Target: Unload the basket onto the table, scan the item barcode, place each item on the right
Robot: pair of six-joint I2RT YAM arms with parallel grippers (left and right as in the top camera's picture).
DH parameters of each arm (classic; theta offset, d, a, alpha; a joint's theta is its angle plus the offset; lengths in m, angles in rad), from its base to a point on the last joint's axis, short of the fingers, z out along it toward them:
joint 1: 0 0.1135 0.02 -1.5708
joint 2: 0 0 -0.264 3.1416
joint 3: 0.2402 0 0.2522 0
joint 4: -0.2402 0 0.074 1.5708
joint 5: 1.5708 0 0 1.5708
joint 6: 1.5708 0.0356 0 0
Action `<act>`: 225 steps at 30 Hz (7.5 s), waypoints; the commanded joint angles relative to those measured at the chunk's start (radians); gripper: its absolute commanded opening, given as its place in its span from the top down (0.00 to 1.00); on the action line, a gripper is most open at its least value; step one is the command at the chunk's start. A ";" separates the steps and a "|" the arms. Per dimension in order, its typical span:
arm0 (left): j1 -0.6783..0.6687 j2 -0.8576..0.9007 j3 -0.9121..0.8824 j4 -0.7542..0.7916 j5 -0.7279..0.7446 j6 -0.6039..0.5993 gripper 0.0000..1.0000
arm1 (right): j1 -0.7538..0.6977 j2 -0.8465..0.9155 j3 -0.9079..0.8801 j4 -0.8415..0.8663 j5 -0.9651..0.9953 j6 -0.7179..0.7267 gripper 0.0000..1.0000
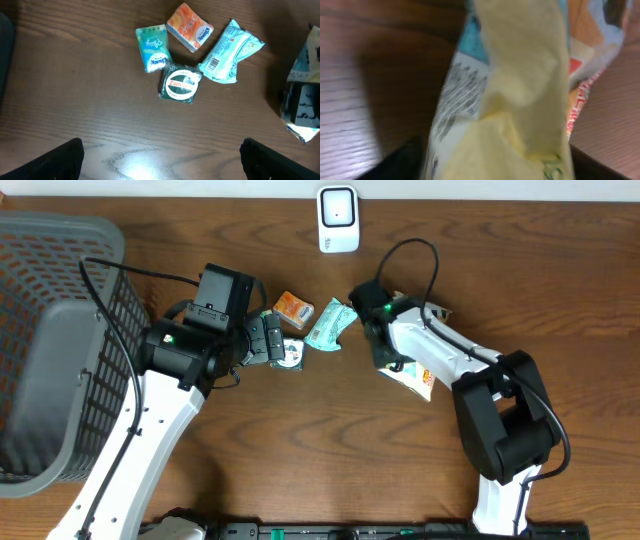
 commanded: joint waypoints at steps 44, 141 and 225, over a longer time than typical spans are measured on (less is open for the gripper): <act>0.002 -0.003 0.015 -0.002 -0.012 0.005 0.02 | -0.715 -0.143 0.058 -0.039 -1.168 -0.329 0.49; 0.002 -0.003 0.015 -0.002 -0.012 0.006 0.02 | -0.516 -0.019 0.010 0.097 -0.941 -0.610 0.02; 0.002 -0.003 0.015 -0.002 -0.012 0.006 0.02 | -0.327 -0.311 0.333 0.402 -1.503 0.174 0.99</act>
